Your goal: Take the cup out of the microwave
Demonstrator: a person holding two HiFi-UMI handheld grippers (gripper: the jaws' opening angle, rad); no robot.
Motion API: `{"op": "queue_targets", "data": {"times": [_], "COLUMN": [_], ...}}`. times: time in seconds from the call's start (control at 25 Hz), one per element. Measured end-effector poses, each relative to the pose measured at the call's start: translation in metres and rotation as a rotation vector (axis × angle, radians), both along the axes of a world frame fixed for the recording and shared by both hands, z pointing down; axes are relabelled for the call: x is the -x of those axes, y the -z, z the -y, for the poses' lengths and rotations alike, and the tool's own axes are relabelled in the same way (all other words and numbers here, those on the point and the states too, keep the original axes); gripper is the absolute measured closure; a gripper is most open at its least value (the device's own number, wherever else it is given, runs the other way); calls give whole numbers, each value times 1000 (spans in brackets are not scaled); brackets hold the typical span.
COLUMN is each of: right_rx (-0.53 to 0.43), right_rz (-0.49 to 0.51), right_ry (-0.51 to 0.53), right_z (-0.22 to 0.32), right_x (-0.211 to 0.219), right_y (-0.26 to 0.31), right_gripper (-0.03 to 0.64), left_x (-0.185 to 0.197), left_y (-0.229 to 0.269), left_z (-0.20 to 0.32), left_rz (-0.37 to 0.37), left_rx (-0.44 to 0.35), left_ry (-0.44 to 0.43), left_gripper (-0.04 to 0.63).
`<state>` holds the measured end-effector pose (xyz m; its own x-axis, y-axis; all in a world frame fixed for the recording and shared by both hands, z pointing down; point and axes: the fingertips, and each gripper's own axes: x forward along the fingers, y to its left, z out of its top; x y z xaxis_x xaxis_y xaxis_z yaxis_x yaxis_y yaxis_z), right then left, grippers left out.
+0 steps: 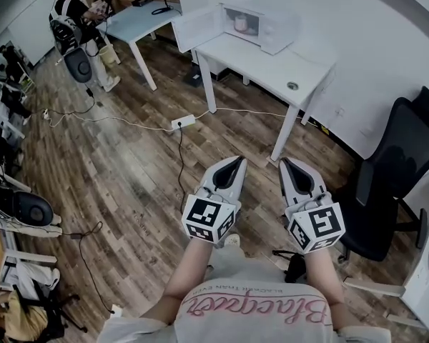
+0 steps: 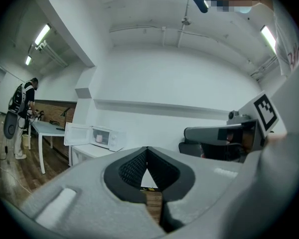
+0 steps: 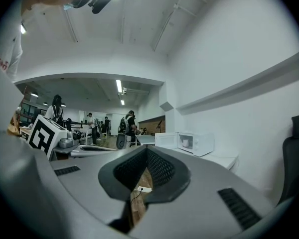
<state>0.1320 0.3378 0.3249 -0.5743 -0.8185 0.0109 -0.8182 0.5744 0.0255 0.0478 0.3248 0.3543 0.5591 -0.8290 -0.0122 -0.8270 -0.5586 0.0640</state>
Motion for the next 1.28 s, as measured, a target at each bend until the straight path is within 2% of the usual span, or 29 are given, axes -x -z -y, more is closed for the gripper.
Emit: {"op": "queue_targets", "data": {"times": [0.2,0.6,1.28], "right_rx": [-18,-19,15], "right_rz": [1,13,2], "right_ry": [-24,23,50], "right_z": [31,59,79], "right_x": [11,51,58], "right_y": [8,5,-9], "right_gripper": [604,604,604], "left_x": [20,37,38], "left_y": [-2,0,-8], "left_z": [25,61,86], "left_rz": [7,17,4], "left_rx": [2,-15,9], "left_ry": [-7,-45,-40], "left_gripper": [592,592,592]}}
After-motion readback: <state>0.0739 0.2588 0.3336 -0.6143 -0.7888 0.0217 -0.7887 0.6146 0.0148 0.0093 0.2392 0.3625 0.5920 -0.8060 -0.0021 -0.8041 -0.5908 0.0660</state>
